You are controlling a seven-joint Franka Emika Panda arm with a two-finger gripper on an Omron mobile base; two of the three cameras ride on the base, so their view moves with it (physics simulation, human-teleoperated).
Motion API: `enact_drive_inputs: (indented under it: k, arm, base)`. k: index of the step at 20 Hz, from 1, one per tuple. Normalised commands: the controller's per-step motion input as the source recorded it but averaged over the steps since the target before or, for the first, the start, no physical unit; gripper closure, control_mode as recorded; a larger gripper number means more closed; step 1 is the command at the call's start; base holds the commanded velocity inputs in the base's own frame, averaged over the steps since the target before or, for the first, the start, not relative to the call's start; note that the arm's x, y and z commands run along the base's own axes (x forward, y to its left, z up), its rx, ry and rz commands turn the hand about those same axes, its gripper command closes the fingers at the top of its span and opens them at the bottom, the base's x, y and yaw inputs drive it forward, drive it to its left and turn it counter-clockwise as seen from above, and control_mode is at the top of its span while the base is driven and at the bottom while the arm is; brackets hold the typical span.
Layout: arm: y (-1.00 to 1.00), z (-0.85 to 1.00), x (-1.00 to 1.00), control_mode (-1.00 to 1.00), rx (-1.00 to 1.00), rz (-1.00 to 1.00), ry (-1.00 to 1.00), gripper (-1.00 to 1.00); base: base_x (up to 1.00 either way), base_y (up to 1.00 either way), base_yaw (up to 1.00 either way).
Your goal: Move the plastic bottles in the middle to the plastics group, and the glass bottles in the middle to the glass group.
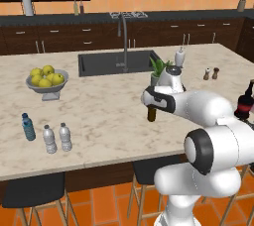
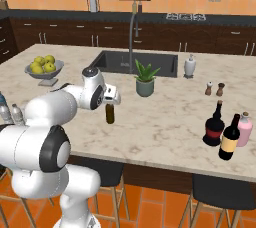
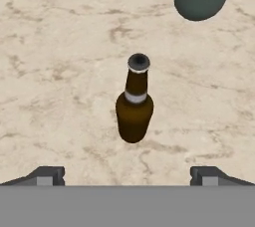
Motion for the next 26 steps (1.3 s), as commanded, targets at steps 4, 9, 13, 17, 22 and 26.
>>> enact_drive_inputs:
  k: [4, 9, 13, 17, 22, 26]
  arm:
    - [0.0, -0.09, 0.3, -1.0, -0.03, -0.02, 0.03, -1.0]
    - [-0.04, -0.02, 0.17, -1.0, 0.0, -0.01, 0.02, -1.0]
    - [-0.08, 0.0, 0.2, -1.0, 0.0, -0.01, 0.06, -1.0]
    - [-0.05, -0.03, 0.17, -1.0, 0.0, 0.0, 0.07, -1.0]
    - [0.0, -0.12, 0.06, -1.0, 0.0, 0.0, 0.07, -1.0]
    - [0.0, -0.19, 0.0, -1.0, 0.0, 0.0, 0.02, -1.0]
  base:
    - [0.0, 0.0, 0.0]
    - [0.0, 0.0, 0.0]
    - [0.0, 0.0, 0.0]
    - [0.0, 0.0, 0.0]
    - [0.0, 0.0, 0.0]
    - [0.0, 0.0, 0.0]
